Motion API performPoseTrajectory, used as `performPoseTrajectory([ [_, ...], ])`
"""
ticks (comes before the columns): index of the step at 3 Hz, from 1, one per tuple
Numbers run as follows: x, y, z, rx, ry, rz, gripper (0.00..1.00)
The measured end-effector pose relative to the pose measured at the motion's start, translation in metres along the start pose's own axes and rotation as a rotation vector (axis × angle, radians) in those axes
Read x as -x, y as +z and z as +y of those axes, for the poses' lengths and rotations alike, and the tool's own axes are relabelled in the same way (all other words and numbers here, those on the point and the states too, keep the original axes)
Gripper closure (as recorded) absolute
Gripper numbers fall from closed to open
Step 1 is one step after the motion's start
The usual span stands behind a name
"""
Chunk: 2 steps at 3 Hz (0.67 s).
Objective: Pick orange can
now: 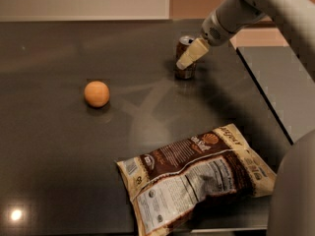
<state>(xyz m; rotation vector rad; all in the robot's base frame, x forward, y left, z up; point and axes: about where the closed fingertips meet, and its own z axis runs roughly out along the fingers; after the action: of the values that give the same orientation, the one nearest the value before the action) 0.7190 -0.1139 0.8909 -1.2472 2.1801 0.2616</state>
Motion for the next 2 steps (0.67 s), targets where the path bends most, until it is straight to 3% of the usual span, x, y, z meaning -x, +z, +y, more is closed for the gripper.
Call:
performPoseTrajectory([
  [2,0.0226,0.0042,0.0223,0.1,-0.002,-0.062,0.62],
])
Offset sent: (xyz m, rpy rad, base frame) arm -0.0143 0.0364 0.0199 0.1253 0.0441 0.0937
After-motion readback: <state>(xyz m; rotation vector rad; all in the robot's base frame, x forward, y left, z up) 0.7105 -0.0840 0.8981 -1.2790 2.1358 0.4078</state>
